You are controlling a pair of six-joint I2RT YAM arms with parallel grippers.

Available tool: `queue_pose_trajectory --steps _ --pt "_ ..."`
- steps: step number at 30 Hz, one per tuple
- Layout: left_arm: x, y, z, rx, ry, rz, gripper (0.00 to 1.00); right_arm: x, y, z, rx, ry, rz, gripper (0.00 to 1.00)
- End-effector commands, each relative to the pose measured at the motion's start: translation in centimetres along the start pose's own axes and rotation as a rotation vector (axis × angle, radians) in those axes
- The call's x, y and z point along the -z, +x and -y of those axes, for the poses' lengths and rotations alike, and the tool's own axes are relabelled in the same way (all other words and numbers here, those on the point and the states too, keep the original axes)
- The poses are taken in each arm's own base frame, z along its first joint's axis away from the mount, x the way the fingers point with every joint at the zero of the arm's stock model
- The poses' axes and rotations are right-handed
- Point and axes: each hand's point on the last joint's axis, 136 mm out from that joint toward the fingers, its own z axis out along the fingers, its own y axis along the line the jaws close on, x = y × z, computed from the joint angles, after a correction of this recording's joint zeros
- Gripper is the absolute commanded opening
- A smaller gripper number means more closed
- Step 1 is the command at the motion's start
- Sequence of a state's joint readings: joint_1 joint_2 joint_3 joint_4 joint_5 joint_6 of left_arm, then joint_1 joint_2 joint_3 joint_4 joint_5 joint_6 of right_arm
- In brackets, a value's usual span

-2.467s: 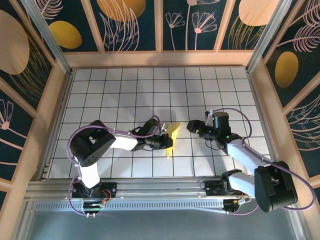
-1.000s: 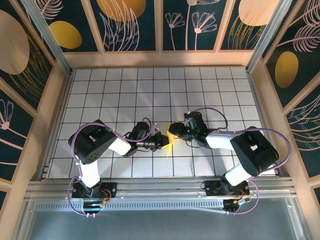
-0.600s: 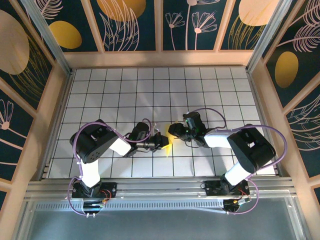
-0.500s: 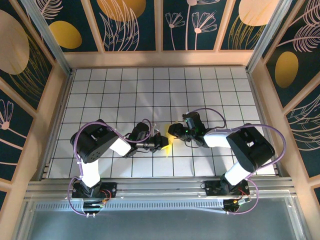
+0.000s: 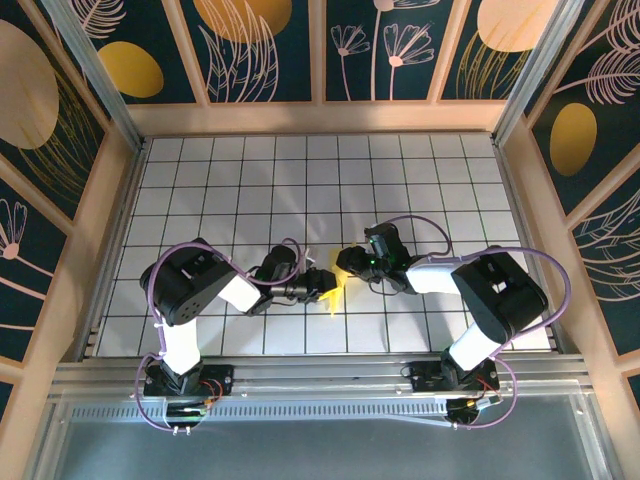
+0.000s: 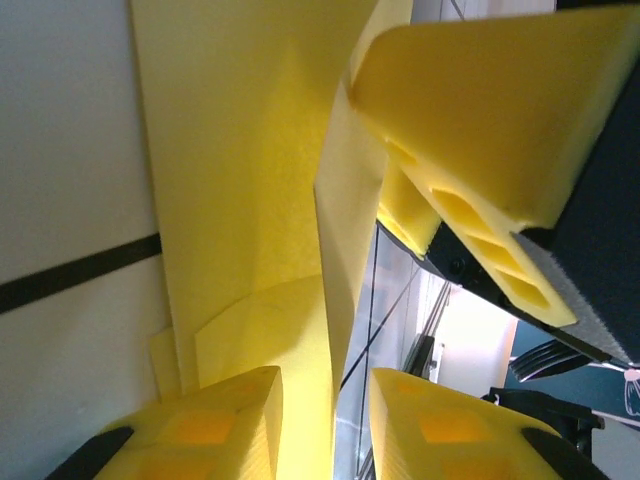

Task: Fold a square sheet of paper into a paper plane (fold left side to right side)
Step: Fold the wing for the fifth time at the center of the table.

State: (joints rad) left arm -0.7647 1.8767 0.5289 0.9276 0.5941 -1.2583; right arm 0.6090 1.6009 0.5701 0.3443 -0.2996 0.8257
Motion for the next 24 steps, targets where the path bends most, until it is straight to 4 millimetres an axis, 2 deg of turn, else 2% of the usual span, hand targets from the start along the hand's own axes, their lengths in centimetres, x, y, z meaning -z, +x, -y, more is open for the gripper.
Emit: queue_pose_trajectory --steps 1,6,13,24 --pt "0.8 -0.8 0.8 -0.04 0.004 0.03 0.31 -0.5 0.2 0.5 -0.004 0.037 -0.006 0.43" --pt "1.1 -1.9 0.6 -0.044 -0.015 0.054 0.35 -0.5 0.1 0.4 -0.004 0.037 -0.008 0.43" --pt "0.4 -2.5 0.2 -0.058 -0.051 0.048 0.33 -0.6 0.2 0.4 -0.001 0.039 -0.011 0.43" --pt "0.1 -3.4 -1.2 -0.074 -0.131 0.071 0.11 -0.7 0.3 0.4 0.007 0.046 -0.018 0.43"
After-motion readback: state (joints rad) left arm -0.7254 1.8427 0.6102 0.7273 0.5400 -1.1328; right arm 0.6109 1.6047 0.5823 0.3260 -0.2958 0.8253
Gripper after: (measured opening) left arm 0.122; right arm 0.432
